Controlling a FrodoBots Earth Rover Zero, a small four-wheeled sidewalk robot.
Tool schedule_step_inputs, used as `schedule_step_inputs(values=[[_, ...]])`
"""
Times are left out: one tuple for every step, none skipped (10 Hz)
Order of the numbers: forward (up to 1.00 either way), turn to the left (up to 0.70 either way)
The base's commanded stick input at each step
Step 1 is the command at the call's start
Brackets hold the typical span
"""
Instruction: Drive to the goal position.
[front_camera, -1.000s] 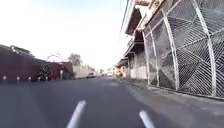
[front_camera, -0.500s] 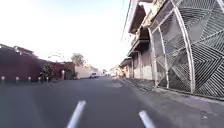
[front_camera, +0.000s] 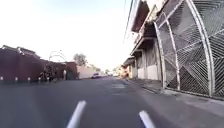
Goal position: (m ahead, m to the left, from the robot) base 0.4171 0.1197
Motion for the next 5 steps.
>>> schedule_step_inputs(values=[[0.85, 0.0], [0.85, 0.0], [0.83, 0.0], [0.38, 0.0], [0.0, 0.0]])
